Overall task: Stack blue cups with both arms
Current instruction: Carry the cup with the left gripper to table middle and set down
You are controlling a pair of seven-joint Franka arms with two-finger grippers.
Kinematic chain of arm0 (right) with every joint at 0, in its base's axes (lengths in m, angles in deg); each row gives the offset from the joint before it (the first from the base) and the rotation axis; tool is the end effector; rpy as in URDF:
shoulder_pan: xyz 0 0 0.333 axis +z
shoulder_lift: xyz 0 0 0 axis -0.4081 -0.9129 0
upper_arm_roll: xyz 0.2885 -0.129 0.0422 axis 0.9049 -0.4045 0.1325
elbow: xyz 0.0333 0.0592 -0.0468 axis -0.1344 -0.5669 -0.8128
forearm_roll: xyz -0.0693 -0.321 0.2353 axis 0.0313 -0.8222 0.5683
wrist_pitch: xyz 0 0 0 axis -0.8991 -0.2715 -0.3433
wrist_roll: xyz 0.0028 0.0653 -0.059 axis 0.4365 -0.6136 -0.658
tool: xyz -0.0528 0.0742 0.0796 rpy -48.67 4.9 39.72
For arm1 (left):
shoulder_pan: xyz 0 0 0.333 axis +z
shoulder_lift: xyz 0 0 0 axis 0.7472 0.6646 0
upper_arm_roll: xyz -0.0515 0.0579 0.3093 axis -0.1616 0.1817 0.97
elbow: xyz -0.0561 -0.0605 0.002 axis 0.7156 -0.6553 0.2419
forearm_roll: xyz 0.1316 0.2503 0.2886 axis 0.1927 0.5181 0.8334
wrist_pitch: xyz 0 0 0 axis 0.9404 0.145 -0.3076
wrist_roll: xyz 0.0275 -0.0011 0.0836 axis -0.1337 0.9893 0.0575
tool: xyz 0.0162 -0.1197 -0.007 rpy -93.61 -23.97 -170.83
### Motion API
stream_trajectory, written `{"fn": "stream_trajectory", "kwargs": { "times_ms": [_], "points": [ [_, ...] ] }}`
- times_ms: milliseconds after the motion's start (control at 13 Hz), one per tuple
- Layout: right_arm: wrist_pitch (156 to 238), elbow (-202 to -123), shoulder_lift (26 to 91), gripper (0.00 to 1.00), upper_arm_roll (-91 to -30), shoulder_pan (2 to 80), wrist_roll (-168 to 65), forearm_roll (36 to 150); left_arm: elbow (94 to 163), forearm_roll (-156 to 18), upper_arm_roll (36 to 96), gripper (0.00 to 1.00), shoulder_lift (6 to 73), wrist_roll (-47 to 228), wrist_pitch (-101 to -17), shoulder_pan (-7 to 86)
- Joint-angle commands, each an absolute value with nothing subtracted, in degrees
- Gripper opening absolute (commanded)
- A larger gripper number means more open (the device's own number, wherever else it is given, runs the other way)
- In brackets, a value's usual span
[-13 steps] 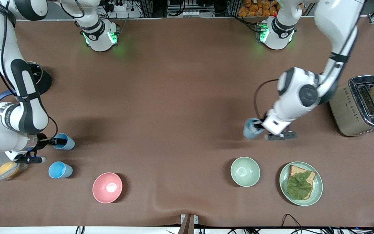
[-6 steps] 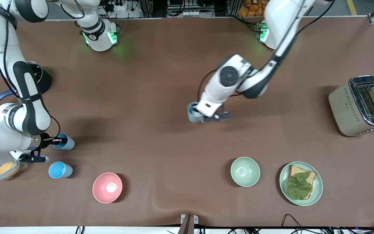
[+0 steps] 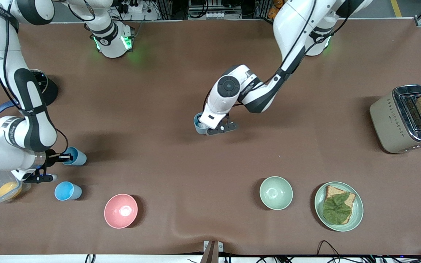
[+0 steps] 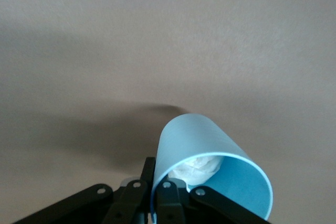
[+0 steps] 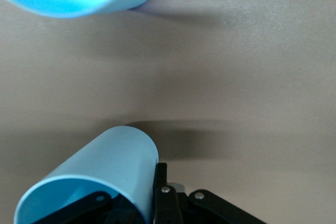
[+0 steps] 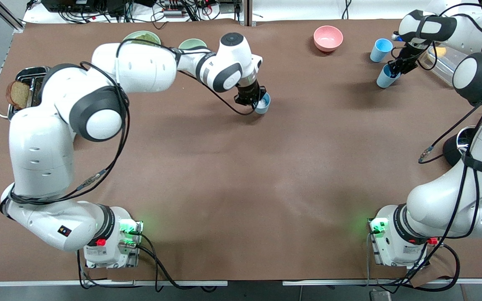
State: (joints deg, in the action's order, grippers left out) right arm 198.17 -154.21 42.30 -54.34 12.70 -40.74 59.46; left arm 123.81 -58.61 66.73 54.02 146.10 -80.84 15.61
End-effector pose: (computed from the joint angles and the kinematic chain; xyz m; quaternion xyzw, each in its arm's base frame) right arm 0.6696 -0.1230 0.1935 -0.9921 -0.0274 0.1099 0.0532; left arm 0.4712 -0.5292 0.2114 0.9857 0.1340 -0.0452 0.0920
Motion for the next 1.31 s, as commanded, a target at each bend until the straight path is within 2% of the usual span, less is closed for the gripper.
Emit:
{"fn": "stream_trajectory", "kwargs": {
  "times_ms": [0, 77, 154, 231, 462, 769, 1000, 1231],
  "points": [
    [194.0, -154.1, 46.3, 0.00, -53.7, 12.6, -39.8, 60.0, 122.1, -57.4, 68.0, 0.09, 55.5, 149.1, -80.4, 13.9],
    [193.2, -154.1, 47.2, 0.00, -53.4, 12.7, -39.8, 60.0, 122.1, -57.4, 68.0, 0.27, 55.3, 149.8, -80.4, 13.9],
    [192.3, -154.0, 48.1, 0.00, -53.1, 12.7, -39.8, 60.0, 122.1, -57.3, 68.0, 0.66, 54.8, 151.3, -80.3, 13.9],
    [191.3, -154.0, 49.2, 0.00, -52.4, 12.7, -40.0, 60.0, 122.2, -57.1, 68.2, 1.00, 54.2, 152.6, -80.2, 13.9],
    [187.8, -153.9, 52.4, 0.00, -51.0, 13.9, -41.6, 60.0, 122.1, -57.2, 68.3, 1.00, 49.6, 152.8, -76.5, 14.2],
    [182.4, -153.3, 56.6, 0.00, -50.9, 22.5, -52.9, 60.2, 122.1, -57.0, 69.1, 1.00, 40.6, 152.1, -67.5, 17.1],
    [181.6, -153.3, 58.0, 0.00, -50.9, 28.6, -63.9, 67.1, 122.1, -54.8, 69.3, 1.00, 33.7, 151.9, -61.3, 22.0],
    [182.2, -153.3, 58.4, 0.00, -50.9, 36.2, -74.6, 68.3, 122.4, -53.5, 69.2, 1.00, 27.2, 146.1, -54.1, 29.8]
  ]
}}
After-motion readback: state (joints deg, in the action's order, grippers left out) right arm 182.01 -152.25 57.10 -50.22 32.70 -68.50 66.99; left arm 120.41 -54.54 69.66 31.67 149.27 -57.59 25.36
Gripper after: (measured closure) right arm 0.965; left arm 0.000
